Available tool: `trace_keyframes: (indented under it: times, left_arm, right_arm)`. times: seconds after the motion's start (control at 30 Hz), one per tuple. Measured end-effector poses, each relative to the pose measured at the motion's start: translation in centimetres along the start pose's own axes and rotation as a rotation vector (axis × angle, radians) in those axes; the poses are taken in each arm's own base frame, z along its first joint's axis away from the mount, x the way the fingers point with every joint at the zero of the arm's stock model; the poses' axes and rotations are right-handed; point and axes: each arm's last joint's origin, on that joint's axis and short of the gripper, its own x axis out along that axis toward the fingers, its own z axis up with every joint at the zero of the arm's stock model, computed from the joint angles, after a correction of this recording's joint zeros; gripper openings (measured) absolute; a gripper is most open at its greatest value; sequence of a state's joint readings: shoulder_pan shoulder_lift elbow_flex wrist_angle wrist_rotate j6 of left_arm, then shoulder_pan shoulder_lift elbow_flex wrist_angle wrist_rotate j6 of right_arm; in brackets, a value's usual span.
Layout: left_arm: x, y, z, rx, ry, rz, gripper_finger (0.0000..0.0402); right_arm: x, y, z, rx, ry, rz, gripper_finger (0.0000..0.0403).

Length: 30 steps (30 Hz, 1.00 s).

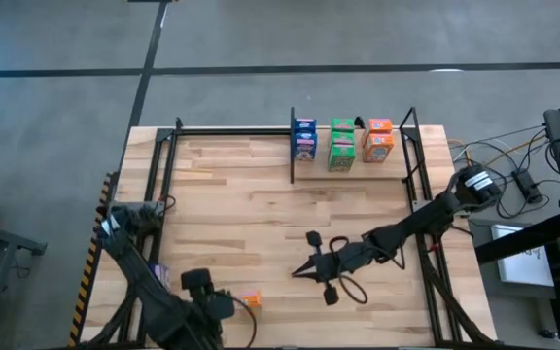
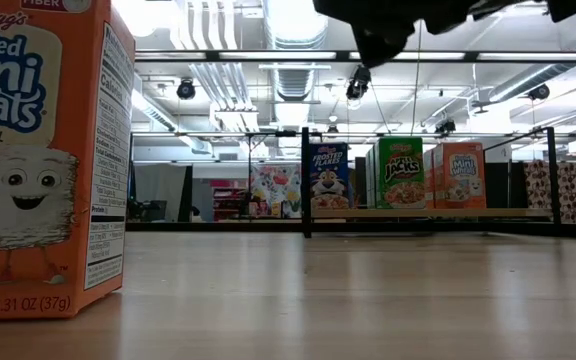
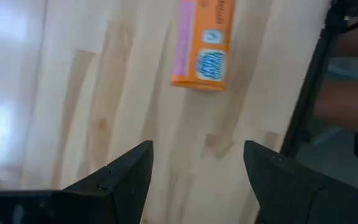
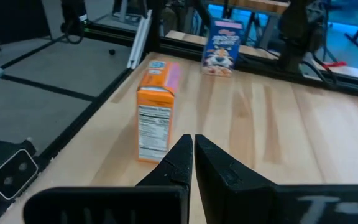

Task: Stack cereal on shelf
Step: Put the orange cereal box on the shelf aligned with the other orange cereal box on the shelf

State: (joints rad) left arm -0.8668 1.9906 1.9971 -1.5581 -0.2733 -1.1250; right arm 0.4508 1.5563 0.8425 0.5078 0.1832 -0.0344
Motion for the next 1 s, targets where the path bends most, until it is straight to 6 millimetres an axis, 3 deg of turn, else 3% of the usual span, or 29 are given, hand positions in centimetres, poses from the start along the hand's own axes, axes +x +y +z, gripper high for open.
trace_keyframes:
  times: [0.23, 0.5, 1.0]
  left_arm:
    - [1.2, -3.2, -2.1, -0.027, 0.005, 0.02, 0.0225]
    - [4.4, -5.2, -3.2, -0.019, 0.021, 0.097, 0.0174]
    - [6.3, -5.3, -3.2, 0.014, -0.124, 0.208, 0.0074]
  right_arm:
    - [2.2, 0.9, 0.5, -0.006, -0.001, 0.013, 0.0009]
    - [4.1, 1.7, 0.8, -0.01, 0.0, 0.024, 0.0009]
    - [5.3, 1.9, 3.1, -0.025, 0.004, 0.032, 0.0009]
